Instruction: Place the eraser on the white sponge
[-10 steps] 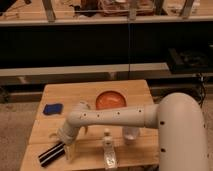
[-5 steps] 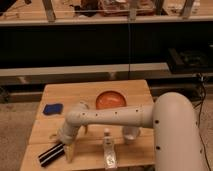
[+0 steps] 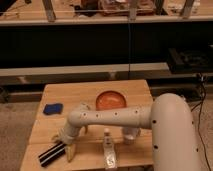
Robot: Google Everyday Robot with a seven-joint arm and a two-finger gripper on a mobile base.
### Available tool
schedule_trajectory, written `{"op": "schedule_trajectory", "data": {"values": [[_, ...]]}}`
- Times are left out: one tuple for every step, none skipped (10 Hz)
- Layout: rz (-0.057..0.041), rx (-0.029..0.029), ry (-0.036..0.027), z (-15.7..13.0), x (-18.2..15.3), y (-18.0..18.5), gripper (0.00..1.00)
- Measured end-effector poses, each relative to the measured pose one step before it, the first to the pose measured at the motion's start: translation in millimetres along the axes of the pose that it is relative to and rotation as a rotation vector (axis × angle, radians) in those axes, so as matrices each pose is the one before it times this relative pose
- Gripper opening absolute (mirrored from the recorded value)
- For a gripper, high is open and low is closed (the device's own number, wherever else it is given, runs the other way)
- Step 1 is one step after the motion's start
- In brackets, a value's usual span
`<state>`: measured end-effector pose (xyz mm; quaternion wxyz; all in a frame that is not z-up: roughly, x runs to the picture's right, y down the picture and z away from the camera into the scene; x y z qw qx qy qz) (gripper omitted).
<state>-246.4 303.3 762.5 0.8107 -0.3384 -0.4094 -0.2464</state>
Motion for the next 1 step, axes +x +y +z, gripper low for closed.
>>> {"op": "schedule_trajectory", "data": {"values": [[-0.00129,-0.00059,0.00036,-3.76,-3.38,-0.32,0.51]]}}
